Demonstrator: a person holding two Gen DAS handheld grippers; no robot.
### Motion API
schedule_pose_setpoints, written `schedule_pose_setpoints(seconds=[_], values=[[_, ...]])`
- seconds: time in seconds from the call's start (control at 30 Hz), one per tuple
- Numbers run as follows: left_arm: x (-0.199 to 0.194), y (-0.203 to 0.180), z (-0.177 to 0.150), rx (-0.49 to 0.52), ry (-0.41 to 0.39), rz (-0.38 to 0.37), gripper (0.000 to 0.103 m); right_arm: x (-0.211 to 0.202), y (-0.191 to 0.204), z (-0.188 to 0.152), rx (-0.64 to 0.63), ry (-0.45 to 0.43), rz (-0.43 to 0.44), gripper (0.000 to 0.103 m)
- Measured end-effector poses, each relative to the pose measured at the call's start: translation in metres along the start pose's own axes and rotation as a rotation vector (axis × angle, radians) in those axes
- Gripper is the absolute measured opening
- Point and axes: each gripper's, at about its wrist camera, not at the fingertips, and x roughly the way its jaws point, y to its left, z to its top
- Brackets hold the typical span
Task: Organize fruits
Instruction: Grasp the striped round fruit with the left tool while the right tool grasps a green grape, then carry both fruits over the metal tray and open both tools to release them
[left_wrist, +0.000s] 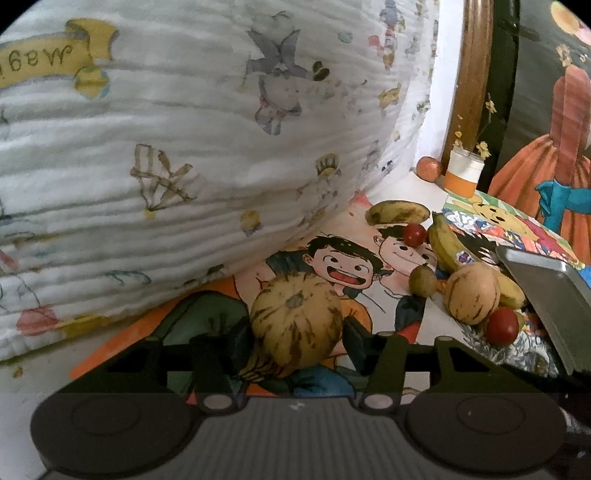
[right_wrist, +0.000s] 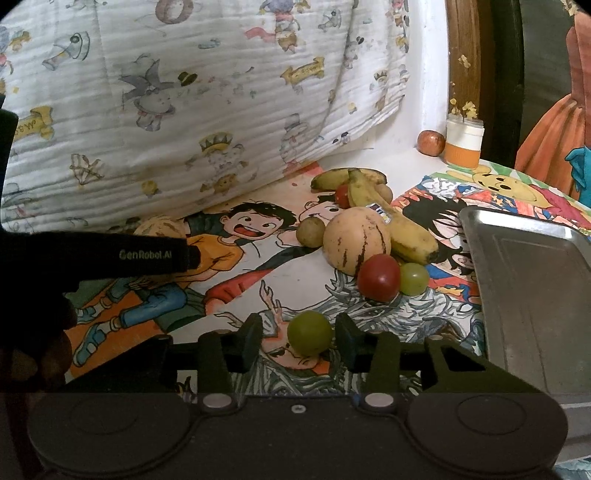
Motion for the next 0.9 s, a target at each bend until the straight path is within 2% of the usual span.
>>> schedule_pose_setpoints(seconds=[0.3,0.63,0.9], values=[[-0.004,-0.001,-0.002,-0.023,0.002,0.005,0.055,-0.002,-0.001,-0.001,0.002,-0.003,0.009,0.026],[-0.022,-0.015,-0.006,-0.042,0.034,-0.009,0.054,-0.024,-0.023,-0.001,0.081,-0.004,0.064,0.026],[-0.028,-0.048,0.01,-0.064,0.021,-0.083,0.054,-0.053,-0.089,0.01,0.223,-0.067,0.016,0.026]])
